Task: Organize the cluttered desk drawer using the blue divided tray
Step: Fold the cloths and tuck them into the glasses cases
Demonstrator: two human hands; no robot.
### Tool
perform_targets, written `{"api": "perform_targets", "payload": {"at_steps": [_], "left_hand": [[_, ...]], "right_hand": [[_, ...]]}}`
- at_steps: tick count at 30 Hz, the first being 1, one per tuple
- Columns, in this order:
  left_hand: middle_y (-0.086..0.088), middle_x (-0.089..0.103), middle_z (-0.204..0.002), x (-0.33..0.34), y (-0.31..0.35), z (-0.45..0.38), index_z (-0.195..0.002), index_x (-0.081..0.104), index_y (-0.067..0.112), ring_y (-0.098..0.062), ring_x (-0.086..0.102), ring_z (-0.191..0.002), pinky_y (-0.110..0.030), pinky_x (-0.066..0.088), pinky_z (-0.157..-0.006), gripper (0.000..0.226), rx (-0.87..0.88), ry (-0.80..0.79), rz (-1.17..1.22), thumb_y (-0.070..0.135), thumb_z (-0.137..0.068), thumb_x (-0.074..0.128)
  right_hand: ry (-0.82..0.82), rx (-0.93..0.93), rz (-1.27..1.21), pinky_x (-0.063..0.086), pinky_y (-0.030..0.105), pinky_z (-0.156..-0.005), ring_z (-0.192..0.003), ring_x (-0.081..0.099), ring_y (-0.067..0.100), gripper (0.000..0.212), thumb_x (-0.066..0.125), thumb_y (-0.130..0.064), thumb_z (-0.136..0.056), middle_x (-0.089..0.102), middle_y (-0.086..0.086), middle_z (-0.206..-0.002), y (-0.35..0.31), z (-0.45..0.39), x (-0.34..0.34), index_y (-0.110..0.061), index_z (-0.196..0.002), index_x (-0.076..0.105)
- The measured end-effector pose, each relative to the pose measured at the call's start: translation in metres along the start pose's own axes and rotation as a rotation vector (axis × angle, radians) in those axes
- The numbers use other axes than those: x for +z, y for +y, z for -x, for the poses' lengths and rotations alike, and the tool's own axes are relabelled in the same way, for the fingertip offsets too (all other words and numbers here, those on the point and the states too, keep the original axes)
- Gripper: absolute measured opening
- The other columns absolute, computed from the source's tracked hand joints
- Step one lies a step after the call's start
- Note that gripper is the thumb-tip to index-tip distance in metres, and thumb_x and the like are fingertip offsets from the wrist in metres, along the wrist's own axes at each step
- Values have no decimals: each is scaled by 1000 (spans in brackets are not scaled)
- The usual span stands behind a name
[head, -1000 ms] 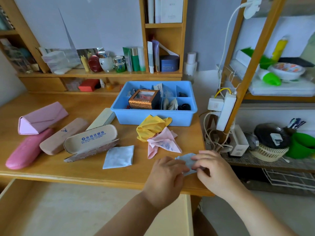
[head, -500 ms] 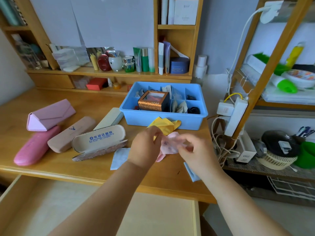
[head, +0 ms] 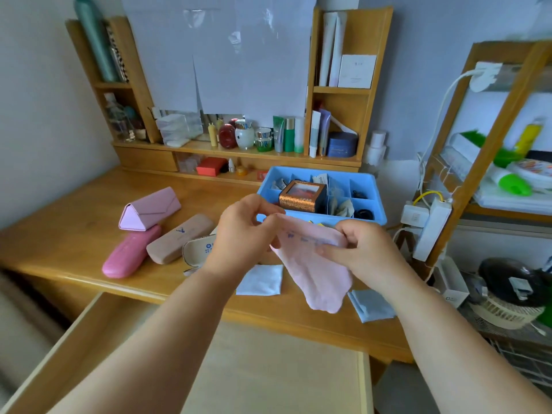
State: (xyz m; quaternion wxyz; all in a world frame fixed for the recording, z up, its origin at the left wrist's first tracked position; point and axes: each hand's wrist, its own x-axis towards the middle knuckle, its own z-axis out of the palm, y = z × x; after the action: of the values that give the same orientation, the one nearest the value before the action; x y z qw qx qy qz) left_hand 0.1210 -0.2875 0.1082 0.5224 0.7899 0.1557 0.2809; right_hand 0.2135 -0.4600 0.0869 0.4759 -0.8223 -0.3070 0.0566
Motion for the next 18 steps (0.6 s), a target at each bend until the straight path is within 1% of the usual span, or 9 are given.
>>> {"api": "perform_targets", "payload": {"at_steps": [2, 4, 7, 8, 10, 12, 14, 16, 18], "left_hand": [[-13, 66, -64, -14, 1, 3, -69, 58, 11, -18, 54, -46, -27, 44, -44, 11, -94, -15, 139, 6, -78, 55], [-11, 60, -58, -25, 0, 8, -71, 57, 9, -17, 50, -45, -26, 43, -43, 11, -138, -19, 194, 5, -82, 55], [-5, 61, -51, -35, -5, 11, -74, 59, 10, -16, 53, -43, -26, 46, -43, 12, -166, -21, 110, 7, -86, 56], [-4, 63, -52, -36, -7, 11, -76, 61, 12, -15, 57, -44, -26, 50, -45, 12, -184, -17, 51, 9, -87, 56], [-2, 70, -60, -36, -13, 11, -82, 64, 14, -16, 67, -53, -28, 57, -54, 10, -215, -10, -38, 15, -90, 58], [1, 73, -67, -34, -18, 11, -86, 65, 13, -15, 71, -67, -28, 60, -63, 8, -190, -3, -50, 17, -91, 60], [3, 74, -73, -35, -20, 11, -84, 64, 16, -17, 71, -76, -31, 60, -72, 7, -123, 26, -48, 17, -90, 61], [3, 74, -77, -37, -21, 14, -79, 64, 22, -21, 70, -79, -39, 58, -77, 10, -53, 56, -47, 19, -89, 62], [3, 73, -78, -40, -24, 20, -79, 65, 25, -23, 68, -79, -42, 55, -76, 9, -18, 51, -41, 20, -87, 63]], "right_hand": [[-73, 26, -72, 36, 22, -48, -49, 47, 6, 20, 77, -29, -75, 56, 0, -56, -3, 5, -9, -19, -66, 62], [-140, 57, -140, 38, 21, -50, -47, 48, 5, 13, 76, -31, -76, 59, -2, -56, -6, 11, -14, -28, -67, 67], [-140, 106, -199, 39, 31, -59, -50, 49, 10, 6, 72, -31, -80, 64, 13, -66, -6, 14, -19, -28, -74, 71], [-117, 113, -206, 39, 31, -60, -49, 49, 11, 8, 70, -31, -82, 62, 13, -62, -5, 13, -20, -27, -75, 71], [-61, 120, -201, 41, 29, -58, -46, 51, 9, 15, 66, -32, -85, 57, 3, -50, -5, 11, -17, -27, -71, 69], [-20, 115, -217, 48, 30, -59, -52, 62, 10, 20, 65, -28, -87, 64, -1, -53, -5, 7, -13, -31, -67, 69], [10, 94, -237, 55, 34, -70, -67, 70, 12, 20, 65, -23, -87, 71, -2, -66, -4, 5, -8, -33, -70, 70], [42, 43, -229, 54, 33, -78, -77, 71, 9, 17, 66, -22, -87, 74, -6, -77, -3, 6, -7, -35, -77, 70], [64, -13, -206, 52, 26, -76, -78, 69, 5, 16, 66, -23, -86, 73, -10, -81, -3, 11, -9, -38, -81, 70]]}}
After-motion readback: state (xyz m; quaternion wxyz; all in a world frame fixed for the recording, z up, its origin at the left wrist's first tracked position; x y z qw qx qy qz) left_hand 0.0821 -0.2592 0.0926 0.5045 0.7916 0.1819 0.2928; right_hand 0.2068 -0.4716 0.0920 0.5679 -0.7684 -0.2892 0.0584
